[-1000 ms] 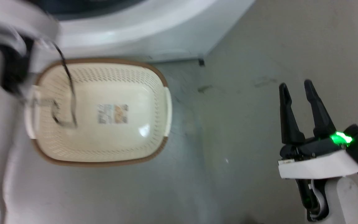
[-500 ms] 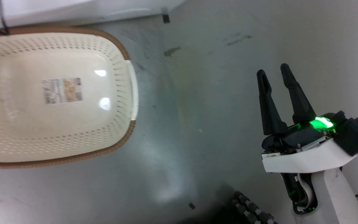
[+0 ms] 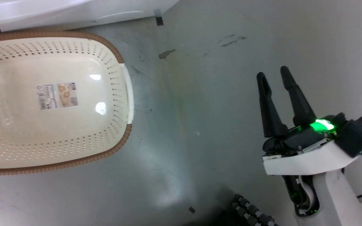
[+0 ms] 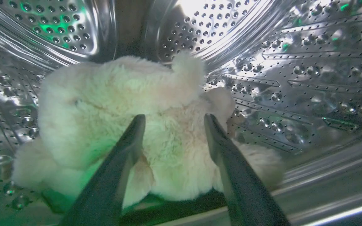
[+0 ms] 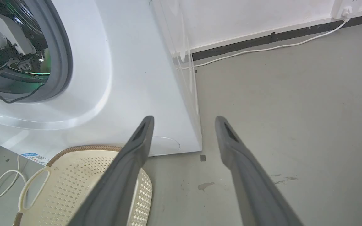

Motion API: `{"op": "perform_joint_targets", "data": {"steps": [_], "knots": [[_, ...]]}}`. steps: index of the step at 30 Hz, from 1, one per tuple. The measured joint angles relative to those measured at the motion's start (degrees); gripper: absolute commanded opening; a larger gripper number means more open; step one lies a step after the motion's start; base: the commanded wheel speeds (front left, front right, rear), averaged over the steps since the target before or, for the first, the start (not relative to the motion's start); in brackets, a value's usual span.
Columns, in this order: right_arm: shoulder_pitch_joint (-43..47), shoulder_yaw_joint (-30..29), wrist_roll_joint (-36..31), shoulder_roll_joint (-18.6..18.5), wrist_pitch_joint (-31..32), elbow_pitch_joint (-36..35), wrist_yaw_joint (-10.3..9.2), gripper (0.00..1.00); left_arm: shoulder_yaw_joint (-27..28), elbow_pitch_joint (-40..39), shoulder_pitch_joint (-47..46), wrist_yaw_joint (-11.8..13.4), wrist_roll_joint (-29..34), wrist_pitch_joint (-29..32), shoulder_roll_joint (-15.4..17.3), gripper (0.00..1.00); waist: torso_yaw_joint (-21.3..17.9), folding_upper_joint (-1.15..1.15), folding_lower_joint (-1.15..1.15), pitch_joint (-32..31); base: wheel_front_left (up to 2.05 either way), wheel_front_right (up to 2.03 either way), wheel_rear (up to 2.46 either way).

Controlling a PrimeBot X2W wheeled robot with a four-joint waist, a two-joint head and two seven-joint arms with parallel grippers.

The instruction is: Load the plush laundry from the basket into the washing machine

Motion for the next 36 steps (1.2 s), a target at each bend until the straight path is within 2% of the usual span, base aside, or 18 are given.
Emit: {"op": "perform_joint_targets", "data": {"steps": [9,21,31,36], "knots": [[0.0,-3.1,-3.1,0.0,0.0,0.7,0.00,1.00,-2.1,2.9,2.2,-1.6,-0.6,-7.4,-3.5,1.00,2.9,0.00,0.00,-4.2,0.00,0.00,0.00],[4.9,-7.1,-9.0,0.0,0.0,3.4,0.00,1.00,-5.6,4.4,19.3,-2.6,-6.2,-18.0,-9.3,1.00,9.0,0.00,0.00,-17.3,0.00,0.00,0.00],[10.7,-8.3,-11.7,0.0,0.0,4.9,0.00,1.00,-7.9,-3.7,37.6,-2.4,-8.2,-20.6,-11.3,1.00,15.2,0.00,-0.01,-30.7,0.00,0.00,0.00],[13.8,-9.3,-12.2,0.0,0.0,5.1,0.00,1.00,-6.2,-12.8,48.1,1.1,-7.8,-20.9,-11.2,1.00,18.9,0.00,-0.01,-36.3,0.00,0.00,0.00]]}}
